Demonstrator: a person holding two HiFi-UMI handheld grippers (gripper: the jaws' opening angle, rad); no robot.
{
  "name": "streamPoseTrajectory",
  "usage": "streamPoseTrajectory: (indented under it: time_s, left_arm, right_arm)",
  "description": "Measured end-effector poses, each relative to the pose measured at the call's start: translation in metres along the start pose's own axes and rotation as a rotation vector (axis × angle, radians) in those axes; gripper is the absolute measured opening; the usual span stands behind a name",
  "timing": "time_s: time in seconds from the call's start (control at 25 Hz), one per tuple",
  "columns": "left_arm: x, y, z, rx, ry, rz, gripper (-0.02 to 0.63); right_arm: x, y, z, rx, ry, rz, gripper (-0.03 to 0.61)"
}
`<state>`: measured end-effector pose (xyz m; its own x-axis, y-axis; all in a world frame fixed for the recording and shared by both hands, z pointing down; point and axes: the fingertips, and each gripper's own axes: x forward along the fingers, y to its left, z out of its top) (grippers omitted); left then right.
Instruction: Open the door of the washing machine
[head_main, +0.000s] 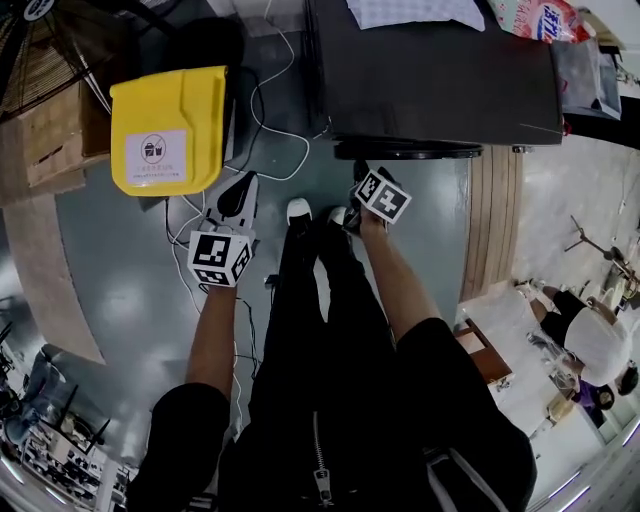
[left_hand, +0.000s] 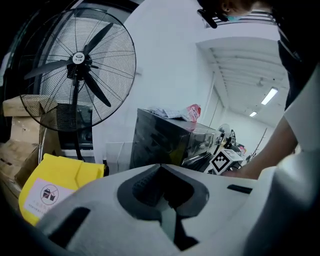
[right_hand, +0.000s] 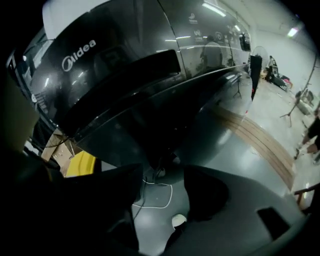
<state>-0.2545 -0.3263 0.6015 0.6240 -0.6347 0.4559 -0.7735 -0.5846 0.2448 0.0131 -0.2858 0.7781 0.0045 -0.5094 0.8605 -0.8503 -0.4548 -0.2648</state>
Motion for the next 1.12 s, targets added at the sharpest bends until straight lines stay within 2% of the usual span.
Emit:
streamPoseTrajectory:
  time_s: [0.2, 0.28, 0.56, 1.12]
  left_arm:
    - [-0.002, 0.013, -0.023, -0.010, 0.034, -0.002, 0.002]
    - [-0.004, 0.016, -0.030, -0.010, 0.050, -0.005, 0.002]
    - [-0.003, 0.023, -0.037, 0.000, 0.065, -0.019, 0.002]
    - [0.006, 0.007, -0.040, 0.021, 0.076, -0.057, 0.002]
  right_arm:
    - [0.025, -0.006, -0.002, 0.043, -0.021, -0.052, 0.258]
    - [0.029, -0.009, -0.001, 0.047, -0.036, -0.070, 0.229]
    - [0.038, -0.009, 0.000, 0.120, -0.066, -0.087, 0.218]
    - [0.026, -0.020, -0.019, 0.089, -0.051, -0.078, 0.196]
